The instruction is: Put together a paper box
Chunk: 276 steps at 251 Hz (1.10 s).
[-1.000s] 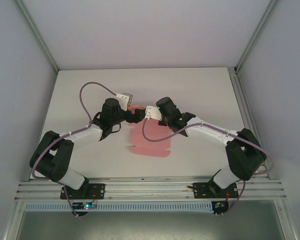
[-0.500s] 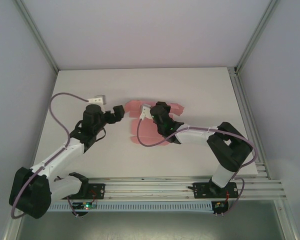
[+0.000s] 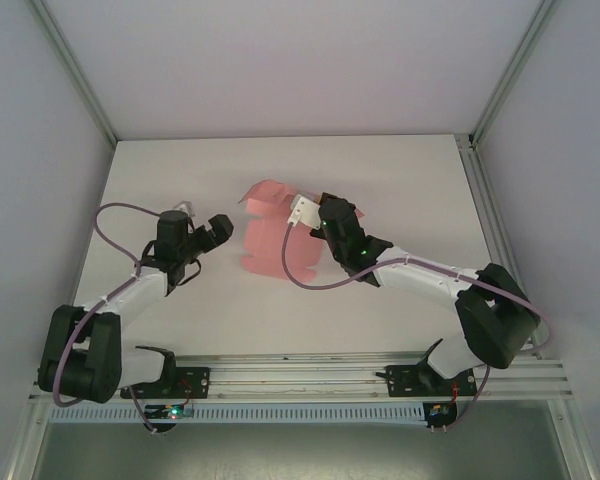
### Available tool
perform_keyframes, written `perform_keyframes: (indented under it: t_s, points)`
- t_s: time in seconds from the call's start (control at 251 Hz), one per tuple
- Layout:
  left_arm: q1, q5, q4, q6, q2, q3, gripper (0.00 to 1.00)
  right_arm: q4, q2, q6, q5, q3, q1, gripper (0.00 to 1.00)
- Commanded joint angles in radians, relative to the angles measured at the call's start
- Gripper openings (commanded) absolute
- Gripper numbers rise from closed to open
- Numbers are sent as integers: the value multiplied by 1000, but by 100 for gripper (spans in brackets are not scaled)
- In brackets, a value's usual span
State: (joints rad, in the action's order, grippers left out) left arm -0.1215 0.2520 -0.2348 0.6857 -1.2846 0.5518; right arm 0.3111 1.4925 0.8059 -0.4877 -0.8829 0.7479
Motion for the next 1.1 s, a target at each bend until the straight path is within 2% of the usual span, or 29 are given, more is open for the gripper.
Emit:
perform_keyframes:
  t_s: [0.0,0.14,0.287,0.363,0.678,0.858,0.974,1.097]
  points:
    - [4,97,-188,34,-36,8,100,-37,-11,-50,44,16,-4,0]
    - [-5,165,-333,69,-142,7,100,-52,-24,-71,67,16,-7,0]
    - [-20,345,-562,101,-241,-1,100,-63,-26,-94,89,9,-17,0]
    - [-38,393,-600,90,-264,1,100,-64,-24,-103,91,4,-22,0]
    - [-102,419,-535,1,-290,32,100,-101,-22,-173,106,-19,-36,0]
    - [-122,426,-600,39,-353,65,100,-138,-33,-222,139,-25,-37,0]
    - [-122,448,-710,93,-391,65,100,-154,-46,-238,150,-23,-42,0]
    - [-124,444,-745,97,-388,53,100,-187,-74,-279,228,-24,-64,0]
